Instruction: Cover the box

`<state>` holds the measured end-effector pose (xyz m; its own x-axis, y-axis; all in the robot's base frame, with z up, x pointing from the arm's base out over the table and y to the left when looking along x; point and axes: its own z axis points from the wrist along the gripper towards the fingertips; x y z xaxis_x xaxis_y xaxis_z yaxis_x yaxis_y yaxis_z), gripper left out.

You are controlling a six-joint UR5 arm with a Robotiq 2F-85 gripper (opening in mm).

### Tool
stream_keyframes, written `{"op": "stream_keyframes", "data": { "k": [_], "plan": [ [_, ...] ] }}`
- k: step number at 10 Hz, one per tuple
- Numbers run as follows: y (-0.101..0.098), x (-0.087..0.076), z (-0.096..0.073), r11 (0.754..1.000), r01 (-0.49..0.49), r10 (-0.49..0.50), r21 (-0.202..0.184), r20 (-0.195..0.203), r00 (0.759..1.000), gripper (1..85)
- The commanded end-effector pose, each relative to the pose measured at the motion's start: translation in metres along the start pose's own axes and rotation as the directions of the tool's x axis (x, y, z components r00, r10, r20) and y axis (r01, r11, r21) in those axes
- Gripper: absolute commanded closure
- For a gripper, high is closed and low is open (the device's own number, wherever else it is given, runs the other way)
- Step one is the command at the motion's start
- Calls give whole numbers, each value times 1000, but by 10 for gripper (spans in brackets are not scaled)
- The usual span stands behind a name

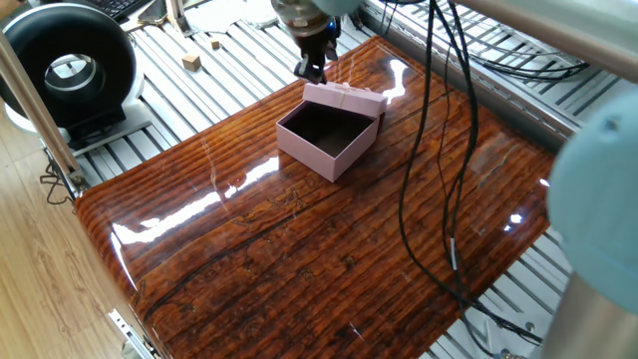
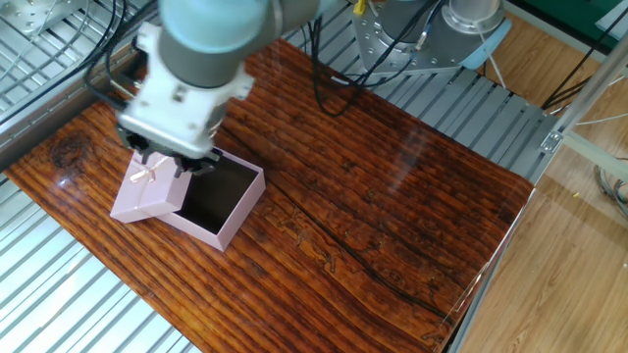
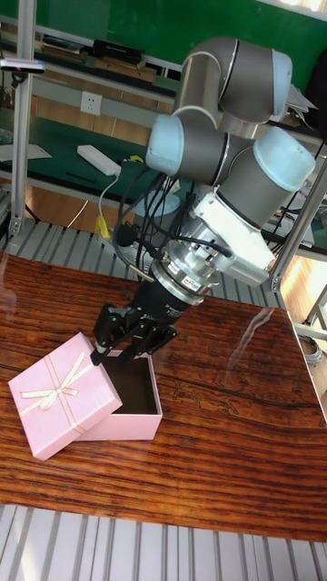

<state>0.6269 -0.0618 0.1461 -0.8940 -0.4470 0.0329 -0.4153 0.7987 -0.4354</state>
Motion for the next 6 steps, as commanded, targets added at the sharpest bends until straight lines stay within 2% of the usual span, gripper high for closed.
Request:
{"op": "stream_keyframes", "data": {
  "k": [1,3,5,6],
  "plan": [
    [19,4,17,995,80,-85,57,78,993,373],
    [27,11,20,992,104,-109,66,74,991,360],
    [31,13,17,993,110,-111,29,43,993,360],
    [31,13,17,994,109,-110,28,41,993,360]
  ]
}}
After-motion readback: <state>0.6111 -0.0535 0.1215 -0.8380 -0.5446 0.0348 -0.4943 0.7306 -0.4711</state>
